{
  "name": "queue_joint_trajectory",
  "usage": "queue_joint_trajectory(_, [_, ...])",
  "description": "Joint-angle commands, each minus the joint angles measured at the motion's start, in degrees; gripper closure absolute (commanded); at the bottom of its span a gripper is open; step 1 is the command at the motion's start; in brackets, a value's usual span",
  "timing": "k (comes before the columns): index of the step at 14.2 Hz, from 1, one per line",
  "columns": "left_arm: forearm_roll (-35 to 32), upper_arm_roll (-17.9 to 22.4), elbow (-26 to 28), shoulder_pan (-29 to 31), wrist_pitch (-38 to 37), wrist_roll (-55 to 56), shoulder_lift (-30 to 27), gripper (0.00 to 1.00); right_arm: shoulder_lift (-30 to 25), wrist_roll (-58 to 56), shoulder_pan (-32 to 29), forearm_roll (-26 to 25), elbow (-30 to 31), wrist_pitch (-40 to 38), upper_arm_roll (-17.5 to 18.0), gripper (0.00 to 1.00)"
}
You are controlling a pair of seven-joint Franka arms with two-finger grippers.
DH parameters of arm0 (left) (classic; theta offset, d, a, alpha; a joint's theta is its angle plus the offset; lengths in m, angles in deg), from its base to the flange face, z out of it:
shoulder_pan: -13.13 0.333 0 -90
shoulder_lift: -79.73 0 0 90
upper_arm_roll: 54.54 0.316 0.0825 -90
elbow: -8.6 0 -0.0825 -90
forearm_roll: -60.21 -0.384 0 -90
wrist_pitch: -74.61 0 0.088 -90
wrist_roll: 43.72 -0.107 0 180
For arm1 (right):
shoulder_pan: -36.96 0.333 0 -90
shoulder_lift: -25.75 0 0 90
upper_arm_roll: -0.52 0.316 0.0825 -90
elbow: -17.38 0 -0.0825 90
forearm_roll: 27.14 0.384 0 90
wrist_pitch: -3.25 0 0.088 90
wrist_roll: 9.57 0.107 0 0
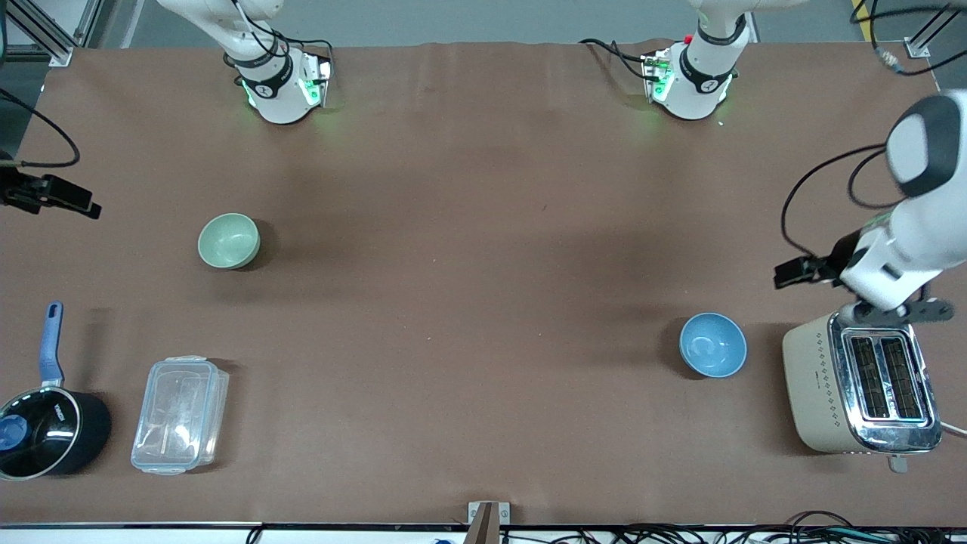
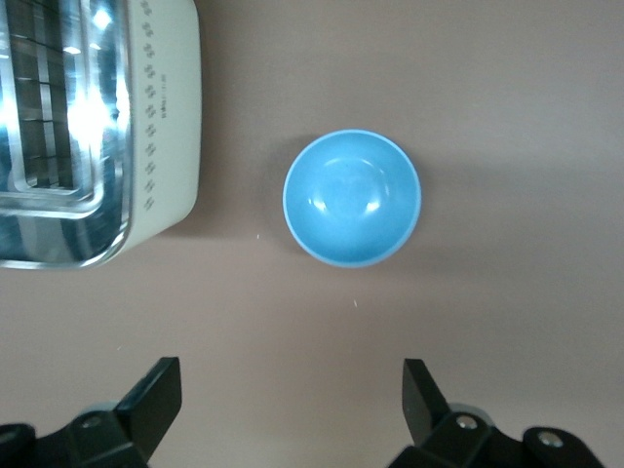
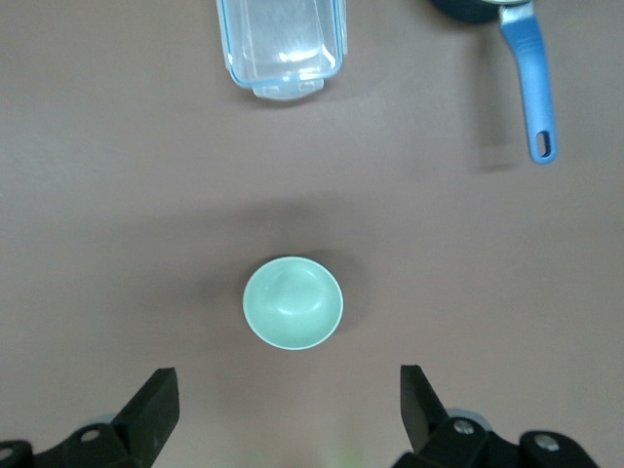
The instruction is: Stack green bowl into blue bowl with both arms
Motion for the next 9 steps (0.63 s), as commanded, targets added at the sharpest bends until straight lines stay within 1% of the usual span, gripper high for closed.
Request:
queue_joint_trajectory(1, [-4.59, -0.45, -0.79, -0.92, 3.97, 2.01, 4.42, 0.00, -2.04, -3.88, -3.26, 1.21, 8.17, 4.91, 0.46, 0.01])
queue_joint_trajectory(2, [-5.56, -0.45, -0.79, -0.92, 6.07, 1.93, 5.74, 0.00, -2.12, -5.28, -4.66, 2.51, 11.59, 8.23, 0.46, 0.02])
queue_joint_trajectory(3, [-6.01, -0.54, -0.70, -0.57, 7.40, 1.93, 6.71, 0.00, -2.13, -7.56, -6.24, 5.57, 14.93, 11.14, 0.37, 0.02])
queue_joint_trajectory(5, [-6.01, -0.54, -0.09, -0.74, 9.77, 1.93, 9.00, 0.00, -1.60, -15.97, -9.67, 11.46, 22.30, 18.68, 0.37, 0.02])
queue_joint_trajectory(6, [-6.01, -0.54, 0.52, -0.75, 11.70, 1.93, 9.97, 0.00, -1.42, -18.71, -10.38, 13.32, 25.74, 22.82, 0.28, 0.02])
queue_joint_trajectory(8, [-6.01, -0.54, 0.18, -0.22, 16.27, 1.75, 13.39, 0.00, -0.81, -21.98, -10.74, 15.44, 31.89, 31.34, 0.37, 0.02])
queue_joint_trajectory(9, [-6.01, -0.45, 0.18, 0.13, 18.46, 1.31, 14.71, 0.01, 0.50, -23.30, -10.74, 16.84, 34.53, 35.21, 0.37, 0.03])
